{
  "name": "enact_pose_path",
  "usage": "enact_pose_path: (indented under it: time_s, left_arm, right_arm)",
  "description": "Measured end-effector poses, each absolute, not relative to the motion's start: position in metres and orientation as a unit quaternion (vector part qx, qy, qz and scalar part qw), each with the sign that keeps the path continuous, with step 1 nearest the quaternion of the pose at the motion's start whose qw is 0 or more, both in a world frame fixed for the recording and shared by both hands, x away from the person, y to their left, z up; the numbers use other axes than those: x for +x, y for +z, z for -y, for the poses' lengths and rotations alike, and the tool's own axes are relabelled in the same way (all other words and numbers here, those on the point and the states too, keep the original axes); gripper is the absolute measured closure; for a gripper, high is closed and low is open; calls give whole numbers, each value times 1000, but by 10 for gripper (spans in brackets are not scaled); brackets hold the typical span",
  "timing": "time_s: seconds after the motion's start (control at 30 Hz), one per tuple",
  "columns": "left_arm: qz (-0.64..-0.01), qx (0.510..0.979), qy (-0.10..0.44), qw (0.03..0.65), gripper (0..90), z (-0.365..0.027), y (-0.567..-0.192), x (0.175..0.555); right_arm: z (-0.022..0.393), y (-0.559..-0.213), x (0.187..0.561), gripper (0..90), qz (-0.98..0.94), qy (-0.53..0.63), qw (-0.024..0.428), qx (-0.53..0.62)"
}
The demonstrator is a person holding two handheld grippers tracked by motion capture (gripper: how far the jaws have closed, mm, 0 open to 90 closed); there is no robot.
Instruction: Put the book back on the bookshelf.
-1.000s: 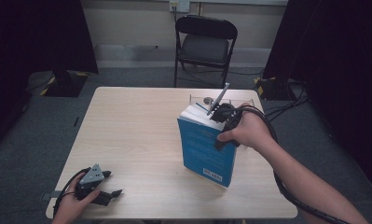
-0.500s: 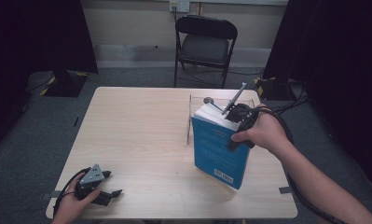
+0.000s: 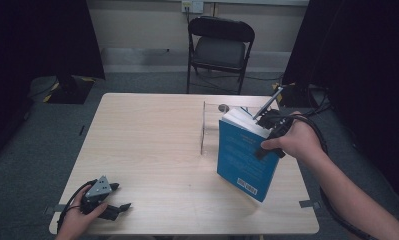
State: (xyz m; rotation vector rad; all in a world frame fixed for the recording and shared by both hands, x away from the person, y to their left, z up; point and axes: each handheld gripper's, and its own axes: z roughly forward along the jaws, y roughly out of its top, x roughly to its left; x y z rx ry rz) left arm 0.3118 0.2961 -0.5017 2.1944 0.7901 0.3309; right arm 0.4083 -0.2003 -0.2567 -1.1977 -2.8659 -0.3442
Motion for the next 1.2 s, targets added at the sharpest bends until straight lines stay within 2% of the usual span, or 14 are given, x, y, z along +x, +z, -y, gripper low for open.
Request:
enact_pose_path:
  time_s: [1.2]
  left_arm:
    - [-301, 866, 135, 377, 100, -295, -501, 313]
  right_arm:
    - [264, -255, 409, 616, 864, -120, -7, -489]
